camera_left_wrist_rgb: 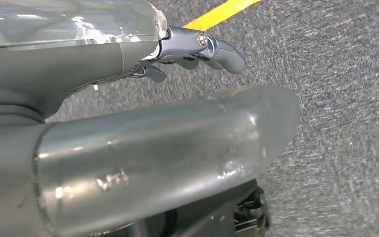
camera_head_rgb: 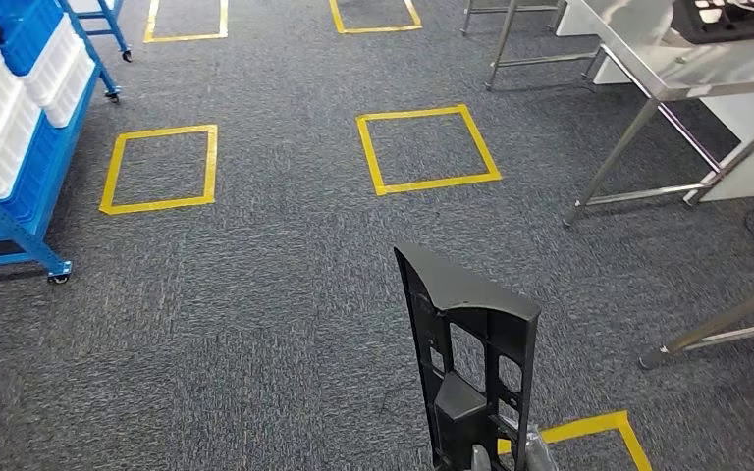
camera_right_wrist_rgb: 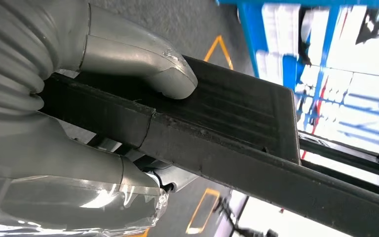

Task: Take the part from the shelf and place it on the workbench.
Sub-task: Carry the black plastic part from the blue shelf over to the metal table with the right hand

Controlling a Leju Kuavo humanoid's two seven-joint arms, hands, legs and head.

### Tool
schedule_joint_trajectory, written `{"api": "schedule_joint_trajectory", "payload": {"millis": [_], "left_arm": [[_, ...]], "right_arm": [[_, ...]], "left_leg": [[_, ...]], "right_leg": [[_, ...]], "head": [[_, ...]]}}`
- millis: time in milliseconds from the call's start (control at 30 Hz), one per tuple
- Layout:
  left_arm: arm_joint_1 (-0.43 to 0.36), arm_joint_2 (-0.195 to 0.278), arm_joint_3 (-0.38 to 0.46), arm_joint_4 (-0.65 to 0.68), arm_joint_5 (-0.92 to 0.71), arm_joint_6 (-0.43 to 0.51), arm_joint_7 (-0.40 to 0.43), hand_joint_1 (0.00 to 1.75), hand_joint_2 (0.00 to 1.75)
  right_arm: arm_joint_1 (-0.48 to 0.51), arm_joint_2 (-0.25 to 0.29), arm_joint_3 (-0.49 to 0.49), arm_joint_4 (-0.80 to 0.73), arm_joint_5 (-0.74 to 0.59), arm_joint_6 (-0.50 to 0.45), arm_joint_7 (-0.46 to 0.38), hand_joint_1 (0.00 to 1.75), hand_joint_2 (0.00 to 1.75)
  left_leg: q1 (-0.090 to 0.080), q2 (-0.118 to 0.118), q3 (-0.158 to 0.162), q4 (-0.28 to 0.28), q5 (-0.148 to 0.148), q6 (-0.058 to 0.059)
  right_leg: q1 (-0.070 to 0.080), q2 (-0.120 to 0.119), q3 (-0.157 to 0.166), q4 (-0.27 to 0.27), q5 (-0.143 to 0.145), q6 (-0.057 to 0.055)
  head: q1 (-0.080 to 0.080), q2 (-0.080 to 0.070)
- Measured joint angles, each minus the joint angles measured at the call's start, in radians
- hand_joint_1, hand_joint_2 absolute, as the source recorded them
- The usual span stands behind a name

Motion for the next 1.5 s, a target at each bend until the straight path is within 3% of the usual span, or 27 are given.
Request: {"api": "schedule_joint_trajectory", "payload": {"millis": [33,67,133,167,233,267,333,400,467,533,567,633,700,767,833,900,967,1000,1067,1100,1133,1200,1267,1333,1367,1433,1500], "left_arm": [[0.001,0.000,-0.002,0.000,-0.001,0.000,0.000,0.00,0.00],[0.001,0.000,-0.003,0.000,-0.002,0.000,0.001,0.00,0.00],[0.000,0.000,-0.006,0.000,-0.005,0.000,0.001,0.00,0.00],[-0.001,-0.001,-0.007,0.000,-0.006,0.000,0.001,0.00,0.00],[-0.003,-0.002,-0.008,0.000,-0.007,0.000,0.002,0.00,0.00],[-0.003,-0.002,-0.008,0.000,-0.007,0.000,0.002,0.00,0.00],[-0.006,-0.004,-0.008,0.000,-0.008,0.000,0.002,0.00,0.00],[-0.009,-0.005,-0.009,0.000,-0.008,0.000,0.003,0.00,0.00],[-0.008,-0.005,-0.010,0.000,-0.008,0.000,0.003,0.00,0.00],[-0.005,-0.005,-0.010,0.000,-0.008,0.000,0.004,0.00,0.00],[-0.003,-0.005,-0.010,0.000,-0.007,0.000,0.004,0.00,0.00],[-0.001,-0.004,-0.010,0.000,-0.007,0.000,0.005,0.00,0.00],[-0.001,-0.003,-0.009,0.000,-0.006,0.000,0.004,0.00,0.00],[-0.002,-0.003,-0.010,0.000,-0.002,0.001,0.004,0.00,0.00],[-0.004,-0.003,-0.010,0.000,0.001,0.002,0.003,0.00,0.00],[-0.005,-0.004,-0.010,0.000,0.002,0.004,0.001,0.00,0.00],[-0.003,-0.005,-0.010,0.000,0.003,0.005,0.000,0.00,0.00],[-0.001,-0.005,-0.010,0.000,0.003,0.006,0.000,0.00,0.00],[0.002,-0.004,-0.009,0.000,0.003,0.006,0.000,0.00,0.00],[0.002,-0.004,-0.009,0.000,0.002,0.006,0.000,0.00,0.00],[0.001,-0.004,-0.010,0.000,0.001,0.005,0.000,0.00,0.00],[-0.001,-0.005,-0.010,0.000,-0.001,0.002,0.000,0.00,0.00],[-0.001,-0.005,-0.011,0.000,-0.003,-0.002,0.000,0.00,0.00],[-0.004,-0.006,-0.014,0.000,-0.006,-0.005,0.000,0.00,0.00],[-0.005,-0.007,-0.016,0.000,-0.006,-0.006,0.000,0.00,0.00],[-0.007,-0.007,-0.020,0.000,-0.007,-0.006,0.001,0.00,0.00],[-0.005,-0.007,-0.023,0.000,-0.008,-0.006,0.002,0.00,0.00]], "right_arm": [[0.000,0.001,0.000,0.001,0.000,0.000,0.000,1.75,1.75],[0.001,0.001,0.000,0.001,-0.001,0.000,0.001,1.75,1.75],[0.002,0.001,0.000,0.002,-0.002,0.000,0.001,1.75,1.75],[0.001,0.001,0.000,0.002,-0.002,0.000,0.002,1.75,1.75],[-0.001,0.001,0.001,0.002,-0.003,0.000,0.002,1.75,1.75],[-0.002,0.001,0.001,0.002,-0.003,-0.001,0.002,1.75,1.75],[0.001,0.001,0.001,0.002,-0.004,-0.001,0.002,1.75,1.75],[0.001,0.001,0.004,0.002,-0.006,0.000,0.003,1.75,1.75],[-0.005,0.000,0.008,0.003,-0.010,0.003,0.004,1.75,1.75],[-0.010,-0.002,0.013,0.007,-0.012,0.005,0.006,1.75,1.75],[-0.011,-0.002,0.016,0.010,-0.012,0.006,0.006,1.75,1.75],[-0.013,-0.002,0.021,0.015,-0.012,0.006,0.007,1.75,1.75],[-0.016,-0.002,0.023,0.018,-0.012,0.006,0.007,1.75,1.75],[-0.023,-0.002,0.025,0.022,-0.013,0.005,0.008,1.75,1.75],[-0.032,-0.002,0.031,0.031,-0.014,0.003,0.008,1.75,1.75],[-0.044,0.000,0.042,0.043,-0.015,-0.001,0.008,1.75,1.75],[-0.063,0.003,0.052,0.057,-0.015,-0.007,0.009,1.75,1.75],[-0.072,0.004,0.056,0.063,-0.015,-0.010,0.009,1.75,1.75],[-0.080,0.005,0.063,0.074,-0.015,-0.015,0.010,1.75,1.75],[-0.082,0.006,0.066,0.079,-0.015,-0.016,0.010,1.75,1.75],[-0.082,0.006,0.069,0.083,-0.015,-0.018,0.011,1.75,1.75],[-0.089,0.006,0.074,0.086,-0.014,-0.019,0.013,1.75,1.75],[-0.098,0.006,0.079,0.087,-0.014,-0.021,0.014,1.75,1.75],[-0.102,0.006,0.081,0.089,-0.014,-0.024,0.015,1.75,1.75],[-0.101,0.006,0.083,0.090,-0.014,-0.025,0.015,1.75,1.75],[-0.105,0.002,0.088,0.092,-0.014,-0.031,0.018,1.75,1.75],[-0.113,-0.002,0.094,0.095,-0.014,-0.038,0.022,1.75,1.75]], "left_leg": [[-0.001,0.015,0.001,0.000,-0.002,0.001],[-0.002,0.030,0.002,0.000,-0.004,0.001],[-0.003,0.055,0.008,0.000,-0.010,-0.002],[-0.004,0.067,0.013,0.000,-0.013,-0.005],[-0.007,0.087,0.021,-0.001,-0.020,-0.014],[-0.008,0.097,0.025,-0.003,-0.023,-0.019],[-0.006,0.114,0.034,-0.005,-0.029,-0.029],[-0.004,0.078,0.029,0.029,-0.055,-0.040],[-0.002,0.017,-0.019,0.137,-0.110,-0.047],[-0.001,-0.005,-0.081,0.248,-0.145,-0.050],[-0.001,-0.008,-0.095,0.263,-0.135,-0.050],[-0.001,-0.019,-0.074,0.182,-0.062,-0.047],[0.002,-0.063,-0.030,0.062,-0.006,-0.041],[0.001,-0.091,-0.013,0.014,0.001,-0.032],[0.000,-0.073,-0.009,0.004,0.004,-0.019],[0.003,-0.048,-0.003,-0.007,0.012,-0.005],[0.002,-0.022,-0.001,-0.014,0.015,0.004],[0.001,-0.008,-0.001,-0.014,0.015,0.005],[-0.001,0.020,0.000,-0.014,0.011,0.004],[-0.002,0.033,0.002,-0.014,0.008,0.003],[-0.002,0.045,0.005,-0.014,0.005,0.002],[-0.005,0.066,0.014,-0.014,-0.002,-0.005],[-0.009,0.086,0.021,-0.015,-0.009,-0.015],[-0.011,0.106,0.029,-0.019,-0.014,-0.025],[-0.010,0.100,0.033,-0.016,-0.019,-0.031],[-0.007,0.054,0.017,0.035,-0.053,-0.042],[-0.003,0.004,-0.043,0.158,-0.112,-0.048]], "right_leg": [[-0.001,-0.006,-0.020,0.037,-0.008,0.002],[-0.002,-0.010,-0.023,0.041,0.003,0.002],[0.000,-0.029,0.027,-0.056,0.064,-0.003],[0.005,-0.054,0.063,-0.123,0.088,-0.008],[0.017,-0.087,0.107,-0.209,0.108,-0.020],[0.022,-0.089,0.111,-0.219,0.104,-0.025],[0.020,-0.063,0.114,-0.228,0.108,-0.032],[0.012,-0.039,0.125,-0.244,0.114,-0.041],[0.008,-0.015,0.132,-0.251,0.118,-0.047],[0.009,0.014,0.132,-0.249,0.117,-0.050],[0.009,0.030,0.132,-0.246,0.116,-0.050],[0.008,0.062,0.133,-0.239,0.112,-0.046],[0.007,0.088,0.129,-0.228,0.107,-0.039],[0.004,0.109,0.121,-0.223,0.106,-0.027],[0.000,0.128,0.115,-0.225,0.110,-0.013],[0.001,0.092,0.101,-0.201,0.094,-0.005],[0.002,0.023,0.054,-0.106,0.041,0.002],[0.000,0.003,0.021,-0.042,0.012,0.005],[-0.003,-0.011,-0.018,0.033,-0.007,0.008],[-0.004,-0.015,-0.011,0.019,0.011,0.007],[-0.003,-0.022,0.016,-0.031,0.043,0.004],[0.008,-0.067,0.088,-0.165,0.098,-0.009],[0.020,-0.097,0.121,-0.231,0.111,-0.021],[0.022,-0.076,0.122,-0.239,0.109,-0.029],[0.019,-0.064,0.126,-0.246,0.112,-0.032],[0.011,-0.040,0.136,-0.259,0.118,-0.041],[0.008,-0.015,0.139,-0.261,0.118,-0.048]], "head": [[0.000,0.000],[0.000,0.000],[0.000,0.000],[0.000,0.000],[0.000,0.000],[0.000,0.000],[0.000,0.000],[0.000,0.000],[0.000,0.000],[0.000,0.000],[0.000,0.000],[0.000,0.000],[0.000,0.000],[0.000,0.000],[0.000,0.000],[0.000,0.000],[0.000,0.000],[0.000,0.000],[0.000,0.000],[0.000,0.000],[0.000,0.000],[0.000,0.000],[0.000,0.000],[0.000,0.000],[0.000,0.000],[0.000,0.000],[0.000,0.000]]}}
